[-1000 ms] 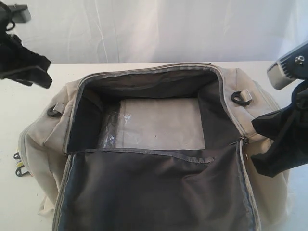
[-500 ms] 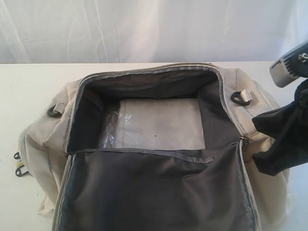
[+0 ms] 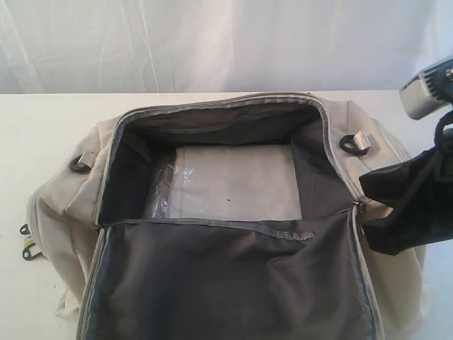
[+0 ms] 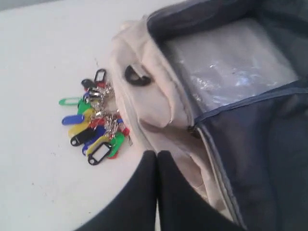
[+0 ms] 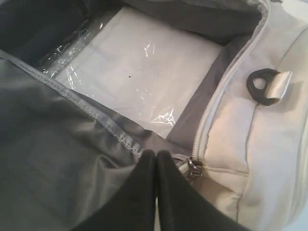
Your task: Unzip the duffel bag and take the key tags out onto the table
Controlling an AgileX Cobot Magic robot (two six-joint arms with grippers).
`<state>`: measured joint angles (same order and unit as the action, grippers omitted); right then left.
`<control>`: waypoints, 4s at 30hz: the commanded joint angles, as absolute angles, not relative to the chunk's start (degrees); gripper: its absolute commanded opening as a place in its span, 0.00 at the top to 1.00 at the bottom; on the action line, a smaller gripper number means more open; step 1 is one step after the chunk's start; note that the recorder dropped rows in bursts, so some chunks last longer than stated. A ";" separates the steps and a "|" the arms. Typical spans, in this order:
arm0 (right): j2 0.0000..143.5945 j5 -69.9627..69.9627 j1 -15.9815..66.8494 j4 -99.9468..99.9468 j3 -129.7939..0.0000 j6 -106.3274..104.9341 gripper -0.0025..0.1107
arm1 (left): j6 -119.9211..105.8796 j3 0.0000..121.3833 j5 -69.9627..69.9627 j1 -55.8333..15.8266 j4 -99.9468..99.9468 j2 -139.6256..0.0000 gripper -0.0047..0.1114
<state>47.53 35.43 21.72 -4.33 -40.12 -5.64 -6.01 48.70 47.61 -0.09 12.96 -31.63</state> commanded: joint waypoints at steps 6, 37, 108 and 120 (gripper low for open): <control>47.14 34.58 21.97 -4.94 -39.89 -5.51 0.98 | -11.09 39.26 20.11 -0.15 22.30 -55.19 0.96; 47.61 33.16 21.97 -5.06 -39.86 -5.51 0.98 | -51.36 56.76 27.41 -20.70 67.27 -88.18 0.96; 32.57 19.62 22.27 -0.38 -32.57 4.32 0.98 | 5.57 21.29 27.82 1.96 5.40 0.00 0.96; 32.57 19.62 22.27 -0.38 -32.57 4.32 0.98 | 5.57 1.82 13.30 1.96 5.03 0.00 0.96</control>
<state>32.83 19.83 21.98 -0.93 -32.73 4.11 5.47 6.40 15.27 1.90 4.91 -0.29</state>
